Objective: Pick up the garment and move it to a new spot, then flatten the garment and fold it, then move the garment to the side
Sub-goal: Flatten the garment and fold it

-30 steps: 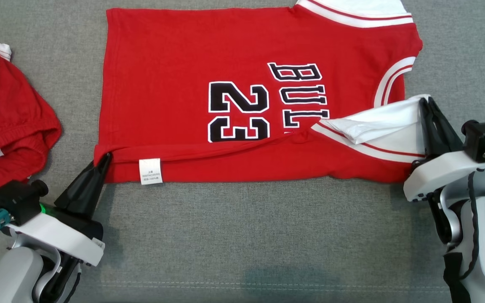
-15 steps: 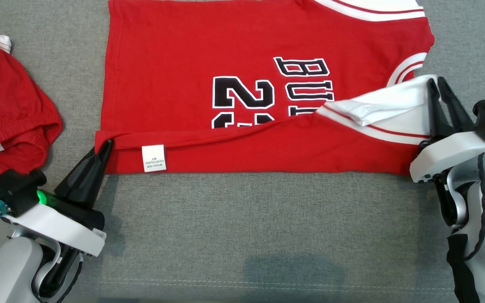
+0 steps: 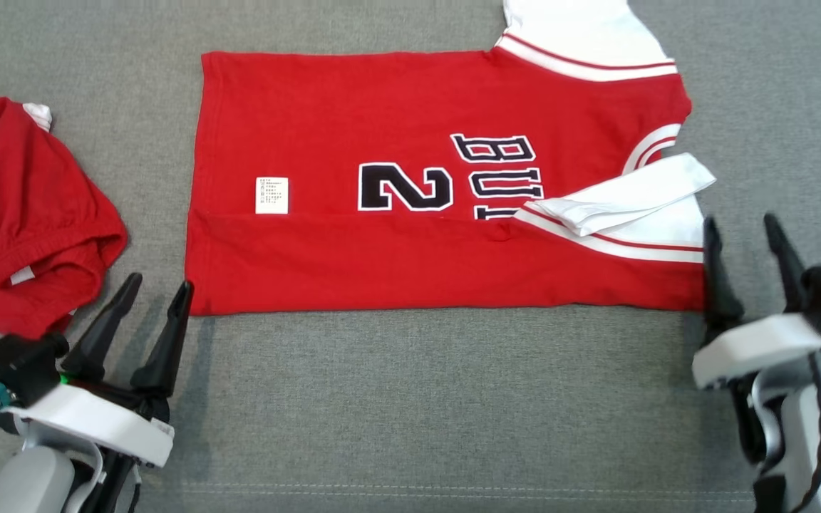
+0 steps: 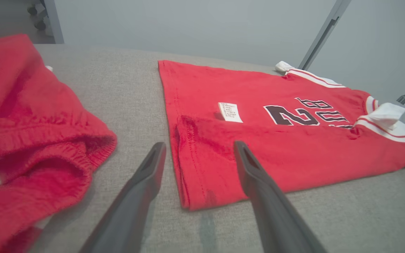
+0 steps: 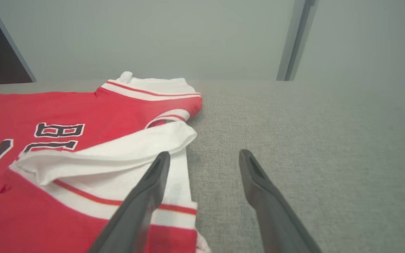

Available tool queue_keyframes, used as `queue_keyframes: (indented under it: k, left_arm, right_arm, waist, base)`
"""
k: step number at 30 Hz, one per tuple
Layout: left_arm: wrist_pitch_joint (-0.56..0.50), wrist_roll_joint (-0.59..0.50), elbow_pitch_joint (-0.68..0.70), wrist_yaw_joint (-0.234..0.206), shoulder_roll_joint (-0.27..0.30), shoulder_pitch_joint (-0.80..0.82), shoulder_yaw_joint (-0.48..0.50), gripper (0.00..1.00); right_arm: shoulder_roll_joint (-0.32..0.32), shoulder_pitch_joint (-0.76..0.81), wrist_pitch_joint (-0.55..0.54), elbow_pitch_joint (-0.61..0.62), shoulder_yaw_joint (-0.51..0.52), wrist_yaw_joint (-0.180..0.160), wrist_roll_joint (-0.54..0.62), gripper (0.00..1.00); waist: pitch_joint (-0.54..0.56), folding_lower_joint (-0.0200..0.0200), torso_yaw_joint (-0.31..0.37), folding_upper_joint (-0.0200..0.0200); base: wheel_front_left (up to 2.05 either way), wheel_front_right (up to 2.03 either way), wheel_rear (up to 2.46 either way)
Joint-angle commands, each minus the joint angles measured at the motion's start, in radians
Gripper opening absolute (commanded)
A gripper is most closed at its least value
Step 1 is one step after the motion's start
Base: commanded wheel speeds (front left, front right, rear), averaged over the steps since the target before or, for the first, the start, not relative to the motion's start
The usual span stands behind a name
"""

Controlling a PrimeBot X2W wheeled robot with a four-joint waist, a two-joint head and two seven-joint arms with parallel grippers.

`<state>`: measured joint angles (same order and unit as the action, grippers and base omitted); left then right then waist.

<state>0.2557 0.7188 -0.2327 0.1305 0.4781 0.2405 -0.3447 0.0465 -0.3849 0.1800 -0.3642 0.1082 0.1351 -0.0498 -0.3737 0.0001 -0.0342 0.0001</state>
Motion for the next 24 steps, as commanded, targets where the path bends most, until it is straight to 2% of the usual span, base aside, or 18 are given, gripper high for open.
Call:
queue_keyframes:
  k: [1,9,24]
  left_arm:
    - [0.006,-0.014,0.01,0.0,0.024,0.002,0.047,1.0]
    - [0.006,-0.031,-0.008,0.0,0.001,-0.059,0.067,1.0]
    - [0.006,-0.035,-0.002,0.0,0.005,-0.061,0.048,1.0]
  right_arm:
    - [0.004,0.041,0.023,0.022,-0.043,-0.004,-0.024,1.0]
    - [0.004,0.154,0.07,0.006,-0.141,-0.004,-0.132,1.0]
    - [0.004,0.105,0.082,-0.082,-0.139,-0.004,-0.281,1.0]
  waist:
    - [0.022,-0.0001,0.013,-0.0001]
    - [0.042,-0.0001,0.048,-0.0001]
    - [0.024,-0.0001,0.016,-0.0001]
  base:
    - [0.0,0.0,0.0]
    - [0.0,0.0,0.0]
    - [0.0,0.0,0.0]
